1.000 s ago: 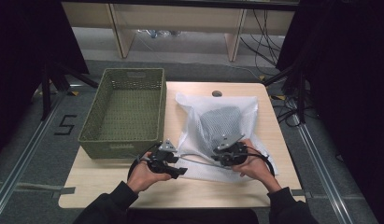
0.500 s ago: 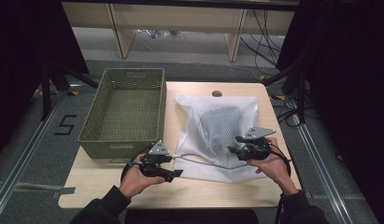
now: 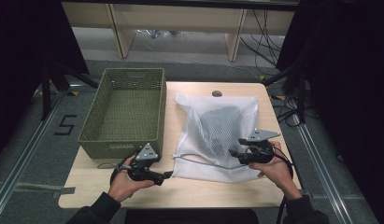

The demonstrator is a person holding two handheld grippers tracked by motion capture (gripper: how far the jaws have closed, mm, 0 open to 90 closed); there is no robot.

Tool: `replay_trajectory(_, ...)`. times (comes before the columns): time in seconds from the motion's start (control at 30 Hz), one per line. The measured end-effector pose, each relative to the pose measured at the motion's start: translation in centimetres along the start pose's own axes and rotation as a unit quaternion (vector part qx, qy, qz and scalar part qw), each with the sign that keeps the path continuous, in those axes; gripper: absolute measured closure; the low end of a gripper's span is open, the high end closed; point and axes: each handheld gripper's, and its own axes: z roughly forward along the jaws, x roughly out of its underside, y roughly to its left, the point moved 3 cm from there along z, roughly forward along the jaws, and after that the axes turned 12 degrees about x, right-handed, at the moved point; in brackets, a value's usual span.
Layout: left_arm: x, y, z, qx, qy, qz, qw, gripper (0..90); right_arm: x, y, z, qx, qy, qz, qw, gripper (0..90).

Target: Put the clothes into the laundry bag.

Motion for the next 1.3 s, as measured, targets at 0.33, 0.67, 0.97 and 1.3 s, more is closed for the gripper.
replay_trajectory(0.33, 0.6, -0.2, -0.7, -0.008, -0.019, -0.013, 0.9997, 18.2, 0.6, 0.3, -0.3, 0.004, 0.001, -0.002, 1.0, 38.5)
replay_trajectory(0.67, 1.5, -0.4, -1.2, -0.018, -0.011, -0.011, 0.9997, 18.2, 1.4, 0.8, -0.7, -0.003, 0.014, 0.003, 0.9999, 38.1)
replay_trajectory(0.97, 1.9, -1.2, -1.3, -0.017, -0.022, -0.014, 0.9995, 18.1, 2.4, 2.2, -1.9, -0.015, 0.002, 0.015, 0.9998, 36.8)
replay_trajectory(1.3, 2.4, -2.1, -0.9, -0.014, 0.001, -0.003, 0.9999, 18.2, 4.3, 2.8, -2.9, -0.02, 0.02, 0.032, 0.9991, 35.2)
